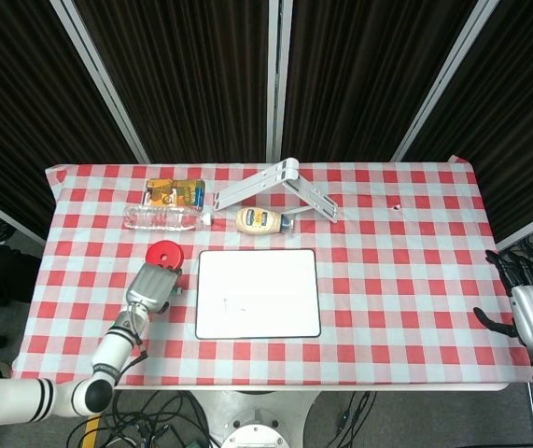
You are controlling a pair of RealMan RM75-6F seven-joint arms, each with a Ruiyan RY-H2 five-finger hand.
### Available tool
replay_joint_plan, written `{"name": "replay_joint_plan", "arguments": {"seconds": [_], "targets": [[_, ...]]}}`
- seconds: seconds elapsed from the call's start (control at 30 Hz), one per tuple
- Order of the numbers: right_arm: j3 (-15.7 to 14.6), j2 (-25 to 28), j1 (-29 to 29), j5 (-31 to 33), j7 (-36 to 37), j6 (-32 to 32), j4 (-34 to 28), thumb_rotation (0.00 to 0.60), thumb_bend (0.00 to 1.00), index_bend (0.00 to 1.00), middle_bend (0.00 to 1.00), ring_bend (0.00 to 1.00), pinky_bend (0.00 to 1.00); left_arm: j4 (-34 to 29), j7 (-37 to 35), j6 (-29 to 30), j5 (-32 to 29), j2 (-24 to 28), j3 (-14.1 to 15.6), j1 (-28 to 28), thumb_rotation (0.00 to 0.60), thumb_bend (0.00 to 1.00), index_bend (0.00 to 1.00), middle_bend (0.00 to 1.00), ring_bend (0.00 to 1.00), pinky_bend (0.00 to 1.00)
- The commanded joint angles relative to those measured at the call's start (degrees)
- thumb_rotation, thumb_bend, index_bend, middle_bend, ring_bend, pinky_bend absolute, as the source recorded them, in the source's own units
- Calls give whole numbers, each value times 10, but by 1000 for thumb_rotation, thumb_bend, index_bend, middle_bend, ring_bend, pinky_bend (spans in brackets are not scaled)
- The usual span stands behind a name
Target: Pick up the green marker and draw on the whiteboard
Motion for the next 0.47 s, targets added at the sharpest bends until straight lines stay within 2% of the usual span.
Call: {"name": "replay_joint_plan", "arguments": {"seconds": [0.03, 0.13, 0.2, 0.3, 0.37, 0.47], "targets": [[1, 1, -2, 3, 0, 2, -1, 600, 153, 0, 162, 0, 0, -46, -41, 46, 35, 31, -6, 22, 600, 170, 123, 167, 210, 396], [0, 4, -8, 7, -2, 6, 0, 600, 154, 0, 162, 0, 0, -88, -134, 105, 104, 87, -11, 72, 600, 157, 121, 167, 210, 380], [1, 7, -12, 13, -1, 7, 0, 600, 154, 0, 161, 0, 0, -80, -224, 145, 157, 119, -10, 116, 600, 142, 122, 167, 210, 377], [4, 5, -16, 17, 3, 13, 5, 600, 157, 0, 155, 0, 0, -45, -362, 190, 202, 146, -8, 178, 600, 106, 123, 167, 210, 369], [4, 4, -17, 11, 9, 18, 7, 600, 161, 0, 146, 0, 0, -18, -403, 216, 213, 155, -3, 209, 600, 91, 125, 167, 210, 357], [-1, 3, -17, -7, 18, 26, 9, 600, 168, 0, 136, 0, 0, 15, -403, 254, 229, 168, 22, 253, 600, 83, 129, 167, 210, 286]]}}
